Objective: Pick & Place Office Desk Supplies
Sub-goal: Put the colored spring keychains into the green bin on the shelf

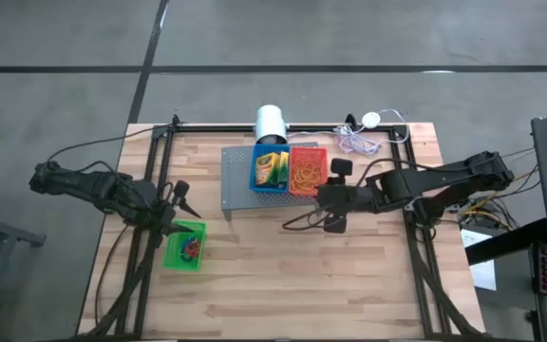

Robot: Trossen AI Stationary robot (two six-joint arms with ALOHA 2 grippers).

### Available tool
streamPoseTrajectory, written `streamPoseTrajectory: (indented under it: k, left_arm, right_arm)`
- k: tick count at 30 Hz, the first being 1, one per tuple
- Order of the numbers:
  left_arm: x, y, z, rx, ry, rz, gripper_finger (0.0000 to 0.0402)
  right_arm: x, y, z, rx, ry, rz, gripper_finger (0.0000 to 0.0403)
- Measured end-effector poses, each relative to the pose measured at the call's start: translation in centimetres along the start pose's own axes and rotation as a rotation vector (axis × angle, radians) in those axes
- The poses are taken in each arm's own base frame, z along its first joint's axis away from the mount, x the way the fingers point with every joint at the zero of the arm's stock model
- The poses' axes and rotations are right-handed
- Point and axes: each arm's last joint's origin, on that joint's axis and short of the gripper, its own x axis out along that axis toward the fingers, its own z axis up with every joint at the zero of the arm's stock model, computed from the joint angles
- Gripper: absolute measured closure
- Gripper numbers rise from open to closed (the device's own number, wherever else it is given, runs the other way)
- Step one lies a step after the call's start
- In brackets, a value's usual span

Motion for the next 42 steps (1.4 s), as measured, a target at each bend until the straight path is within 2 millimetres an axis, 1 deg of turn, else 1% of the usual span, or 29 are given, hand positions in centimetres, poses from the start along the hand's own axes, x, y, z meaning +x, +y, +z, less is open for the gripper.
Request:
streamPoseTrajectory:
  k: [2, 4, 6, 9, 15, 19, 22, 26, 32, 38, 42]
  left_arm:
    - [0.0, 0.0, 0.0, 0.0, 0.0, 0.0, 0.0193]
    - [0.0, 0.0, 0.0, 0.0, 0.0, 0.0, 0.0192]
    - [0.0, 0.0, 0.0, 0.0, 0.0, 0.0, 0.0193]
    - [0.0, 0.0, 0.0, 0.0, 0.0, 0.0, 0.0193]
    - [0.0, 0.0, 0.0, 0.0, 0.0, 0.0, 0.0193]
    - [0.0, 0.0, 0.0, 0.0, 0.0, 0.0, 0.0193]
    - [0.0, 0.0, 0.0, 0.0, 0.0, 0.0, 0.0193]
    - [0.0, 0.0, 0.0, 0.0, -0.001, 0.0, 0.0193]
    - [0.0, 0.0, 0.0, 0.0, 0.0, 0.0, 0.0193]
    - [0.0, 0.0, 0.0, 0.0, 0.0, 0.0, 0.0193]
    - [0.0, 0.0, 0.0, 0.0, -0.001, 0.0, 0.0193]
  right_arm:
    - [-0.5, 0.2, 0.0, 0.008, -0.037, 0.001, 0.03]
    - [-1.2, 0.3, -0.1, 0.005, -0.126, -0.036, 0.03]
    - [-1.9, 0.3, -0.8, 0.001, -0.228, -0.066, 0.03]
    - [-2.6, -0.1, -3.2, 0.018, -0.338, -0.073, 0.0299]
    - [-4.2, -1.8, -8.9, 0.15, -0.541, -0.054, 0.0296]
    - [-4.9, -2.5, -11.7, 0.192, -0.661, -0.041, 0.0302]
    - [-4.8, -2.6, -13.3, 0.178, -0.703, -0.051, 0.0305]
    - [-4.1, -2.4, -15.4, 0.154, -0.697, -0.057, 0.0307]
    - [-2.9, -2.0, -18.4, 0.222, -0.726, -0.012, 0.0301]
    - [-2.6, -2.0, -20.3, 0.263, -0.779, -0.018, 0.0306]
    - [-2.1, -1.8, -21.4, 0.238, -0.781, -0.03, 0.031]
